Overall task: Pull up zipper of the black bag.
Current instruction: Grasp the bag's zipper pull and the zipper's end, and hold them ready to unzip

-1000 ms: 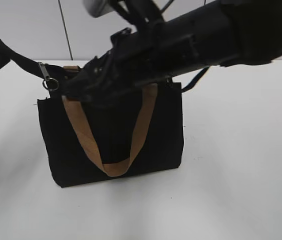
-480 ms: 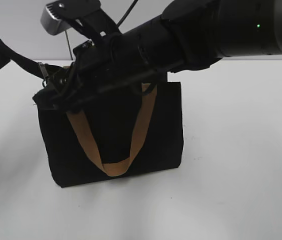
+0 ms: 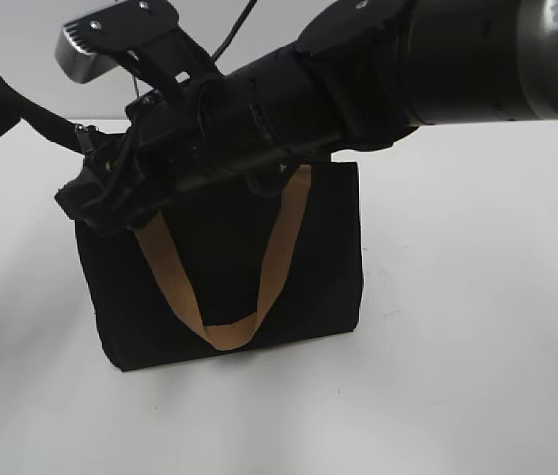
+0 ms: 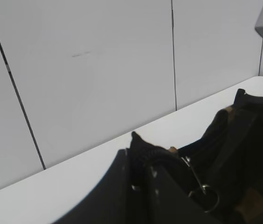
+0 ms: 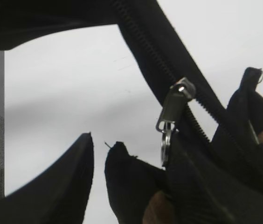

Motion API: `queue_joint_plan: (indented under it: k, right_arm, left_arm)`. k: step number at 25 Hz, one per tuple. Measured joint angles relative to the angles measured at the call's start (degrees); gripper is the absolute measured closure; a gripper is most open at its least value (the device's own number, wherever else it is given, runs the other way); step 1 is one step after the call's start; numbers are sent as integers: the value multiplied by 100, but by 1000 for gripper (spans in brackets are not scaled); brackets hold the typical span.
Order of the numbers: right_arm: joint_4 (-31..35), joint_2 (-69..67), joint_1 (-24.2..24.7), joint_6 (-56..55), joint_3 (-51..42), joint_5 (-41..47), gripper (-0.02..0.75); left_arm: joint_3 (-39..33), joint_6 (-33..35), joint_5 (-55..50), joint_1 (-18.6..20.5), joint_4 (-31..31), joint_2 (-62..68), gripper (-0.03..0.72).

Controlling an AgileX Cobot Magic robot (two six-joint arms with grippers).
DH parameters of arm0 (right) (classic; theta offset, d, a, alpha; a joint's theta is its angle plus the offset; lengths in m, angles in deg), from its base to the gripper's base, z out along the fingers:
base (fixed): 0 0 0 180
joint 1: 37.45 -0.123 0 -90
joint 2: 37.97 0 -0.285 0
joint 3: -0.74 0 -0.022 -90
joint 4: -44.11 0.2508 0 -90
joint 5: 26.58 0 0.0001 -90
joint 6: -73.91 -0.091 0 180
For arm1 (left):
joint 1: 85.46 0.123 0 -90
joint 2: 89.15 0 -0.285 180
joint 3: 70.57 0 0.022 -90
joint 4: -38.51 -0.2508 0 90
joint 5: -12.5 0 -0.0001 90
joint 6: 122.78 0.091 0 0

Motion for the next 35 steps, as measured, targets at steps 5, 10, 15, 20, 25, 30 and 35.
queue_joint_plan:
  k: [5, 10, 15, 20, 25, 30, 35]
  right_arm:
    - [0, 0, 0, 0, 0, -82, 416]
    - [55, -4, 0, -95, 0, -169, 556]
    - [124, -6, 0, -444, 0, -332, 579]
    - [128, -11, 0, -767, 0, -342, 593]
    - [130, -11, 0, -877, 0, -343, 739]
    - [130, 47, 0, -1018, 0, -343, 739]
    - [130, 160, 132, -1262, 0, -256, 739]
  left_arm:
    - [0, 0, 0, 0, 0, 0, 659]
    - [0, 0, 0, 0, 0, 0, 659]
    - [0, 0, -5, 0, 0, 0, 659]
    - [0, 0, -11, 0, 0, 0, 659]
    - [0, 0, -16, 0, 0, 0, 659]
    - [0, 0, -33, 0, 11, 0, 659]
    - [0, 0, -39, 0, 36, 0, 659]
